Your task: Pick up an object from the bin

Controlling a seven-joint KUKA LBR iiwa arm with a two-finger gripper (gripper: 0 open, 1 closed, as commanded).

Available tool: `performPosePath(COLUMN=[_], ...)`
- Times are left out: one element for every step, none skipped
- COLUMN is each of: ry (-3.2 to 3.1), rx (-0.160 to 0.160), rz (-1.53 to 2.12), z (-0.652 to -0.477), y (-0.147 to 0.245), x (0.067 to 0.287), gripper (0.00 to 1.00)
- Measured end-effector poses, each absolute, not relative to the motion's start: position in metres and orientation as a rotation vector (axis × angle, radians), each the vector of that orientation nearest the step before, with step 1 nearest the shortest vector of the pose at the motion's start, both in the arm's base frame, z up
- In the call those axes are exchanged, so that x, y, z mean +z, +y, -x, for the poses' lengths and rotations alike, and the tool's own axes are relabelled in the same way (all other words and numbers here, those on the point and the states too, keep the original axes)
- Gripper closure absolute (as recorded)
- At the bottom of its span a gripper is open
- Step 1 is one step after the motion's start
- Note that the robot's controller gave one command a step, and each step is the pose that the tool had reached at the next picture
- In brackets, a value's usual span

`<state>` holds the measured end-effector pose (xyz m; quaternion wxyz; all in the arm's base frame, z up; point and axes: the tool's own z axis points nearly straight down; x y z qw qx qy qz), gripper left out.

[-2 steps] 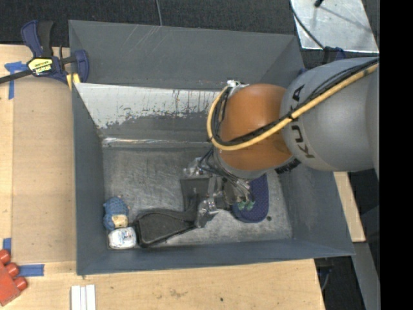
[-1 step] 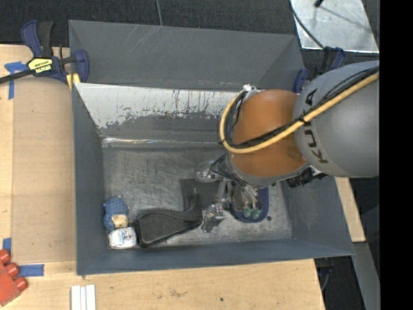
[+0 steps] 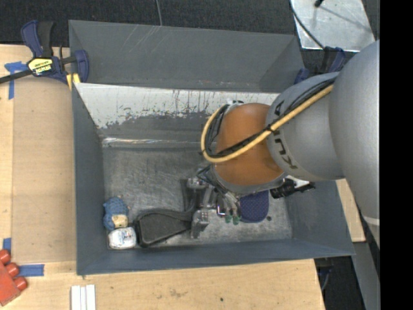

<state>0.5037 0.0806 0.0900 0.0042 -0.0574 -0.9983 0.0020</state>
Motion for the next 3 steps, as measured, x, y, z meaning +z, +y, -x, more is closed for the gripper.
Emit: performPosePath(ry=[-3.101,-3.102,-3.144], rx=[0.023,0.018,0.002], rz=[0.504,0.507,0.103], z=[-0.489,-0.490,-0.520], y=[0.097,0.099,0.084], x=[0.079,0.079,0.233], gripper=[0.00,1.00,1.00])
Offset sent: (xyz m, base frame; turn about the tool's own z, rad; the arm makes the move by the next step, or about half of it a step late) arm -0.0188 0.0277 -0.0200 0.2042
